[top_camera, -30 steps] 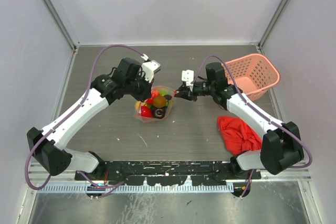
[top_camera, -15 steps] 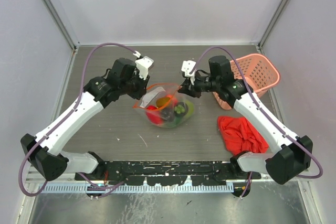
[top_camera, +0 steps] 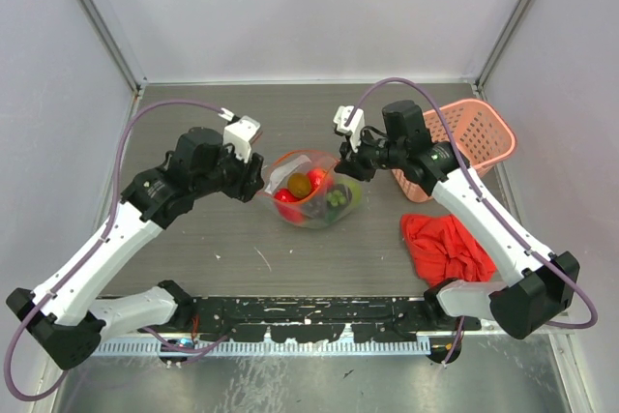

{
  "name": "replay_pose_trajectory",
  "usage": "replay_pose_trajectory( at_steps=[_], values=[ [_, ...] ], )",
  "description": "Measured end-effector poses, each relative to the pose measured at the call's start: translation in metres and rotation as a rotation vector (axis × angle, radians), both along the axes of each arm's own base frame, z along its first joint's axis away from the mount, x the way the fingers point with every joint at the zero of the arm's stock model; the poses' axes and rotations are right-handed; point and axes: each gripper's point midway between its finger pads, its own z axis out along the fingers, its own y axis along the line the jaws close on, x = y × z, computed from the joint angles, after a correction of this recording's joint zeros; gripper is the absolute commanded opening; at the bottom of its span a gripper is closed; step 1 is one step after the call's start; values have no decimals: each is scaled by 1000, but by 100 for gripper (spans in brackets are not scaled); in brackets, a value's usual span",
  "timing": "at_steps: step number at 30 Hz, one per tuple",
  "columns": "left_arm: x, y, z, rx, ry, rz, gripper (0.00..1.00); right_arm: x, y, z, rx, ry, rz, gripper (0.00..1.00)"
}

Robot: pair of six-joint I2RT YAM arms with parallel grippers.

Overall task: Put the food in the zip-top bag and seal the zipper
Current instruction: Zip the zipper food storage bag at the center of the board.

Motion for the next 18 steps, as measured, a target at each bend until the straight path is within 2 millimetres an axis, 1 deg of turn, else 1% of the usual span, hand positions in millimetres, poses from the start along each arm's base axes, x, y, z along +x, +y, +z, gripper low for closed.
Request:
replay_pose_trajectory(
  at_steps=[10,12,14,18],
  values=[
    [-18,10,-65,110,103,-54,55,0,-6,-7,-31,23,-33,0],
    [-21,12,-75,131,106,-76,55,0,-7,-7,-32,24,-33,0],
    [-21,13,-78,145,91,-95,54,0,-7,-7,-32,25,-33,0],
    [-11,7,-71,149,21,-132,53,-1,-7,-7,-33,26,-33,0]
  ],
)
